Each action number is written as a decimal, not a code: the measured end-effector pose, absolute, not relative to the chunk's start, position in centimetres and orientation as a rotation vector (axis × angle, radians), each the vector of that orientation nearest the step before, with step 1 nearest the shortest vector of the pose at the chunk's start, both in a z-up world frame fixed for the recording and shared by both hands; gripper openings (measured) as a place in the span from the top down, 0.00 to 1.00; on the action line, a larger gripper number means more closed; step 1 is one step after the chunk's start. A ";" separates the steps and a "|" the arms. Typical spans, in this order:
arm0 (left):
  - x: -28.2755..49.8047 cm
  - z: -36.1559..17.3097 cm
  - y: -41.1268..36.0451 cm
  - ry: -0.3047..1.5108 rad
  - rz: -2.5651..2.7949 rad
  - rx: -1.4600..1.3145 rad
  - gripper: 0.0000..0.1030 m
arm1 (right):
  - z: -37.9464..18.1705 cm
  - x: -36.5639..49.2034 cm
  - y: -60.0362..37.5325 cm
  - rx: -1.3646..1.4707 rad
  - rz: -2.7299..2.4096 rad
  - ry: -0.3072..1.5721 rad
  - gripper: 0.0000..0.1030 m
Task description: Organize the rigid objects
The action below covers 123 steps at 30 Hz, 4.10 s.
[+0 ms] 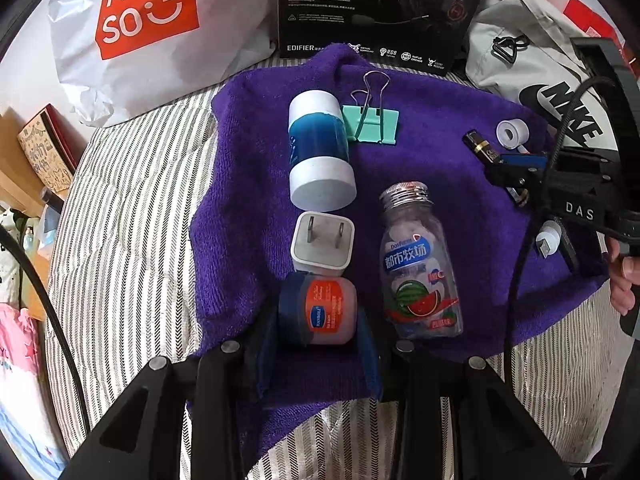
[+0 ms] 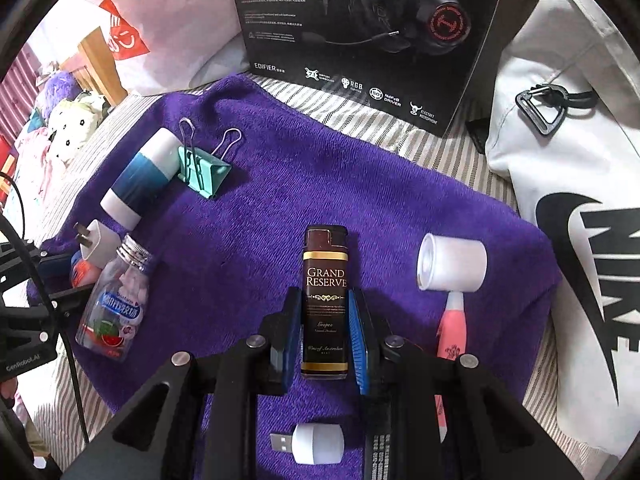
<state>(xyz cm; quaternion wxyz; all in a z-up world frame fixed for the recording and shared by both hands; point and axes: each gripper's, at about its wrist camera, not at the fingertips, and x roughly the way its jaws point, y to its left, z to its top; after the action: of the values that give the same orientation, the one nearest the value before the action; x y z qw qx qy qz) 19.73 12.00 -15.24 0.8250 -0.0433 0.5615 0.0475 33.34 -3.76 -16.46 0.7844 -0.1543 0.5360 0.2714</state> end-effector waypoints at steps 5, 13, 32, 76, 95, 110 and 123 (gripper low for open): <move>19.7 -15.3 12.0 1.193 0.099 -0.093 0.66 | -16.6 33.6 -3.2 -0.355 0.586 1.156 0.77; 19.7 -15.3 11.8 1.199 0.097 -0.082 0.65 | -16.6 33.6 -3.3 -0.359 0.599 1.160 0.76; 16.0 -11.0 10.1 1.134 0.084 -0.093 0.30 | -11.4 27.5 -7.4 -0.265 0.535 1.100 0.37; 4.0 -4.0 4.3 0.948 0.120 -0.080 0.00 | -5.4 11.7 -17.4 -0.079 0.211 1.064 0.00; 2.8 -4.0 4.4 0.962 0.125 -0.071 0.00 | -5.3 10.1 -17.0 -0.097 0.229 1.056 0.00; 2.4 -3.7 4.6 0.958 0.132 -0.064 0.00 | -5.3 9.9 -17.3 -0.091 0.230 1.058 0.00; 2.1 -3.2 4.9 0.952 0.135 -0.071 0.00 | -4.9 9.6 -17.5 -0.092 0.238 1.050 0.00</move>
<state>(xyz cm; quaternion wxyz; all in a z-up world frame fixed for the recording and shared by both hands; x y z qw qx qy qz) 2.14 4.88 -3.19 0.8860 -0.0341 0.4578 0.0649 9.60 -17.48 -4.91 0.8577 -0.0438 0.4996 0.1132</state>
